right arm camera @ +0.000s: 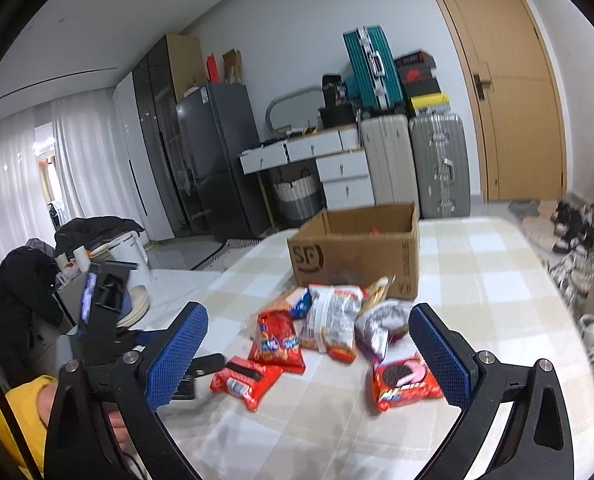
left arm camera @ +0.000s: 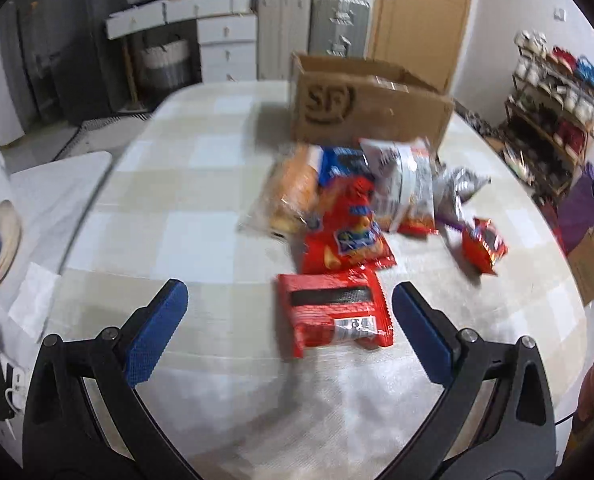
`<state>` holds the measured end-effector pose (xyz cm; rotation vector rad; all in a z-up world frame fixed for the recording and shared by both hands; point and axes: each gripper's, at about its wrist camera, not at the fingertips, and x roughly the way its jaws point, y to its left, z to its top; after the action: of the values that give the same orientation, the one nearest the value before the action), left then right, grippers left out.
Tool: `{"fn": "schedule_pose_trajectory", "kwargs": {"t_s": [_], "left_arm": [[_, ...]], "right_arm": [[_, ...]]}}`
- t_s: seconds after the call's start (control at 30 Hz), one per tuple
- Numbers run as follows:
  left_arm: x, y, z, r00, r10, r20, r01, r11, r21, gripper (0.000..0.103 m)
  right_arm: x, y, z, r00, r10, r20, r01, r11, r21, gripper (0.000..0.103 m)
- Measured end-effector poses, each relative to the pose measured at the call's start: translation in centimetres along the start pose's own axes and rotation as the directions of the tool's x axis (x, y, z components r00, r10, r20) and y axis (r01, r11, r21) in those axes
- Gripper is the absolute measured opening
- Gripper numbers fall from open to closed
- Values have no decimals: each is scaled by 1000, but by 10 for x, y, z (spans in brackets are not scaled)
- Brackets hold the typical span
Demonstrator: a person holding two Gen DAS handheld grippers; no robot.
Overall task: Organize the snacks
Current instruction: 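Grasp the red wafer pack with the left tool while the right tool grasps the Oreo pack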
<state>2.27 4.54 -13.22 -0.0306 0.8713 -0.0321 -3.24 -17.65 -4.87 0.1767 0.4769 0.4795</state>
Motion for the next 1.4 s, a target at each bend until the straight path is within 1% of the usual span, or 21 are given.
{"fn": "schedule_pose_trajectory", "kwargs": {"t_s": [0.17,0.3,0.37,0.43,0.47,0.5,0.53,0.6,0.63,0.7,0.77,0.87,1.0,1.07,1.1,1.13,1.17,1.23,1.27,1.33,1.4], "left_arm": [[36,-19,-2,996,4,-85,0,999,41,102],[58,-22,-1,991,39,-129,-34,999,40,101],[62,-20,-1,990,8,-140,-5,1000,24,96],[64,-19,-2,988,-42,-147,44,999,12,80],[65,-19,-2,987,-59,-152,62,998,18,75],[66,-21,-2,987,-54,-150,60,998,36,66],[64,-22,-3,987,-65,-145,72,996,48,54],[63,-22,-3,985,-95,-142,103,993,52,45],[61,-22,-3,986,-100,-136,108,993,54,44],[61,-19,-4,984,-115,-134,123,991,53,43],[59,-17,-5,983,-128,-133,135,990,48,43],[56,-10,-6,981,-146,-128,152,988,31,43],[47,-2,-9,981,-158,-114,160,987,11,43],[43,2,-10,980,-164,-109,165,986,2,43],[40,3,-9,980,-169,-102,169,986,-3,43],[38,5,-9,980,-171,-97,171,985,-3,43],[36,6,-9,981,-173,-93,173,985,-4,43],[31,8,-8,981,-179,-80,179,984,-9,43],[28,9,-8,981,-180,-75,180,984,-11,43],[22,11,-7,981,-184,-64,184,983,-16,43],[17,12,-6,981,-188,-53,188,982,-18,43]], "right_arm": [[12,-13,-12,999,5,-40,-4,1000,27,102],[21,-24,-19,997,-19,-75,22,999,40,102],[26,-31,-20,995,-30,-98,35,998,53,102],[34,-39,-23,992,-33,-121,42,996,76,102],[38,-43,-24,989,-45,-141,58,995,86,102],[43,-47,-25,985,-57,-162,72,993,90,102],[47,-49,-25,982,-64,-180,82,992,92,102],[59,-54,-27,968,-93,-234,114,991,76,102],[64,-56,-28,960,-108,-257,128,990,63,102],[79,-60,-30,939,-153,-307,168,985,23,102],[92,-63,-33,921,-171,-351,178,984,-14,102],[107,-64,-36,893,-228,-387,217,973,-75,102],[120,-68,-41,871,-243,-426,224,970,-96,101],[125,-71,-44,856,-255,-449,233,967,-104,89],[129,-73,-47,845,-244,-475,225,969,-97,76],[132,-75,-49,836,-243,-491,225,970,-95,70],[134,-78,-52,829,-249,-501,232,968,-96,68],[133,-81,-53,835,-243,-494,229,969,-90,62],[132,-83,-53,839,-229,-493,220,973,-76,62],[129,-86,-53,850,-199,-489,202,978,-47,55],[125,-90,-52,860,-166,-482,184,983,-11,53]]}}
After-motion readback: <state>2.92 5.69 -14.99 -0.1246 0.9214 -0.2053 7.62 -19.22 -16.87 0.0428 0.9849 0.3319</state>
